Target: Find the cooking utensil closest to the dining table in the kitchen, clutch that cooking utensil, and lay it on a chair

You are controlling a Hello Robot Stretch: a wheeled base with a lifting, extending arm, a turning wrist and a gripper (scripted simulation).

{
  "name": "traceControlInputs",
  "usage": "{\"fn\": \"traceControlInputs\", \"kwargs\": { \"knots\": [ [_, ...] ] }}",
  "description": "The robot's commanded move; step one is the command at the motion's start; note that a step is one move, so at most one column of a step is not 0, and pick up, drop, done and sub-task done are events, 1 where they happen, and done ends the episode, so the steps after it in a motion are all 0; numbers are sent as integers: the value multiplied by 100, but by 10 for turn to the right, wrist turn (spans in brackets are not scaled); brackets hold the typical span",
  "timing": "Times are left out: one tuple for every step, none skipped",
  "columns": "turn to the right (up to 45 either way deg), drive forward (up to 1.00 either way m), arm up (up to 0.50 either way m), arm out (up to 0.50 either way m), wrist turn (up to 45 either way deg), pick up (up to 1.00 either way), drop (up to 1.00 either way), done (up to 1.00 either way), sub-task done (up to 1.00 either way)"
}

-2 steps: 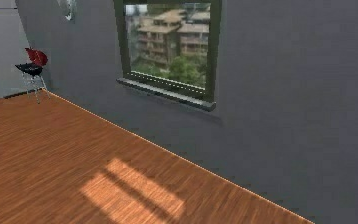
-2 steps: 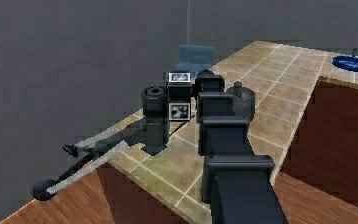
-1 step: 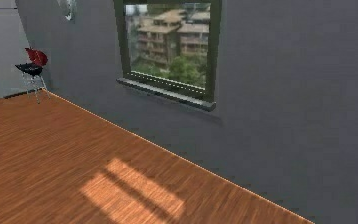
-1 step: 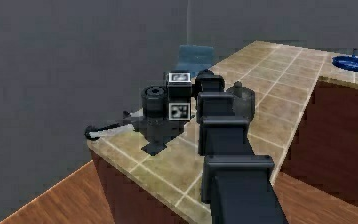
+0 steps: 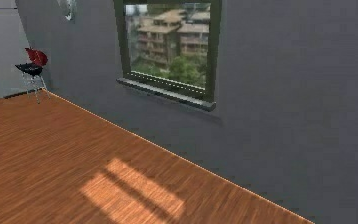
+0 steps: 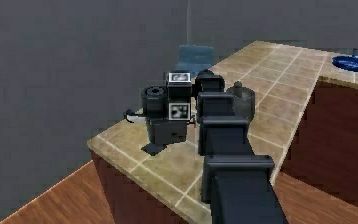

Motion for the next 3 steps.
{"fn": "traceControlInputs", "kwargs": {
  "knots": [
    [0, 0, -14, 0, 0, 0, 0, 0, 0],
    [0, 0, 0, 0, 0, 100, 0, 0, 0],
    [0, 0, 10, 0, 0, 0, 0, 0, 0]
  ]
}}
